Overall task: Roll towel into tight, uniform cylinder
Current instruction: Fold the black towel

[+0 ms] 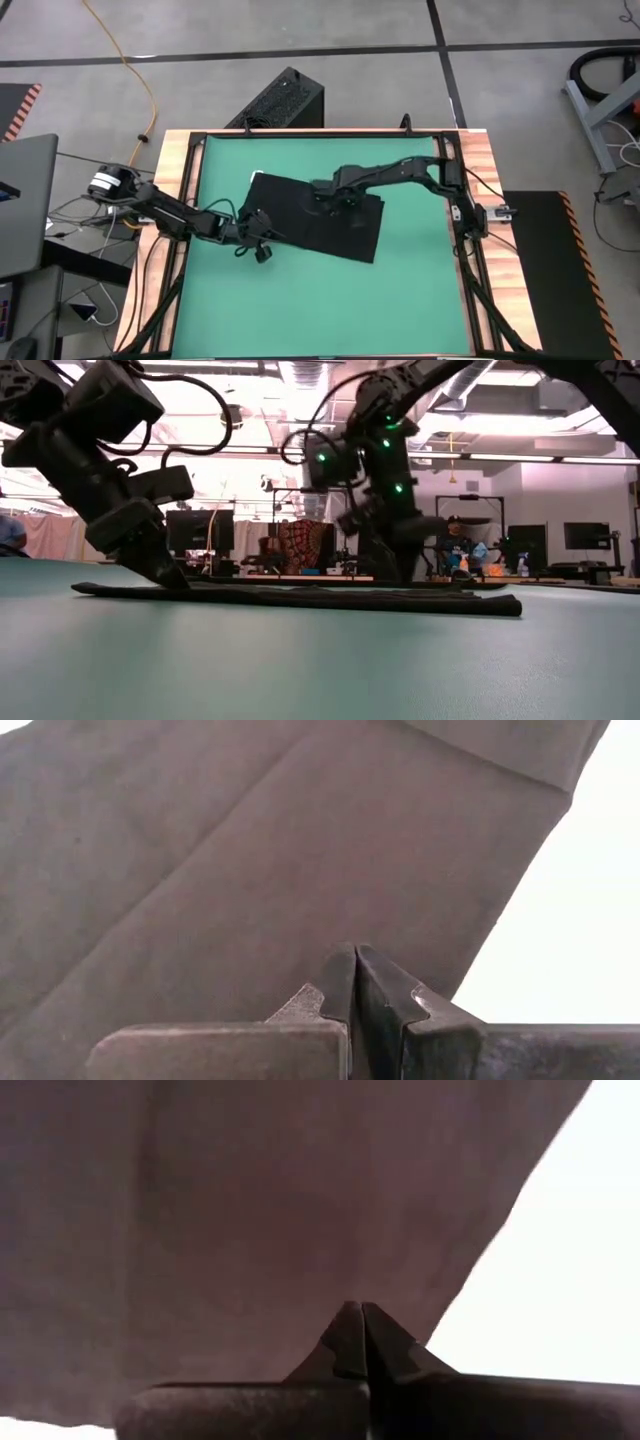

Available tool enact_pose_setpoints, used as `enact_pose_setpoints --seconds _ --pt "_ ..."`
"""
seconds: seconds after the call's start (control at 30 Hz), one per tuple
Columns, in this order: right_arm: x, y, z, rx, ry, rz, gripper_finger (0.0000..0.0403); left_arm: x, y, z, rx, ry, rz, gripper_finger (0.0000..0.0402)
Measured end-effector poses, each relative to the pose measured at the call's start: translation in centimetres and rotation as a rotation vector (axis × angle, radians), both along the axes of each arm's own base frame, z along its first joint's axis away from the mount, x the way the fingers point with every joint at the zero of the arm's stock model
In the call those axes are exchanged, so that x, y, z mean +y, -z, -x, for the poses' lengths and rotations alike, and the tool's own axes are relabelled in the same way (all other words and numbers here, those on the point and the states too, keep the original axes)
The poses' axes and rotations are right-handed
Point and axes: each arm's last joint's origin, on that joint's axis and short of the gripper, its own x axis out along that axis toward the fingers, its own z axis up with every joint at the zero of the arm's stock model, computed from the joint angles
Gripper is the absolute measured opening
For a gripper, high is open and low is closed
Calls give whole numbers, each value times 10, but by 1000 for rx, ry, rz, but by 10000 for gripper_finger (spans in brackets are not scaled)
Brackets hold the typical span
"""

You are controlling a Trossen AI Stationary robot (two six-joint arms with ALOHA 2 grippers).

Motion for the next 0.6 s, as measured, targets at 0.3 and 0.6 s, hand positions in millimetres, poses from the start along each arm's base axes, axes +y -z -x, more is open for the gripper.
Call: enact_pose_setpoints --seconds 0.3,0.6 --pt "32 34 28 108 133 61 1 0 0 0 11 31 -9 0" --pt "98 29 27 100 108 -24 0 2 0 0 25 45 -24 0"
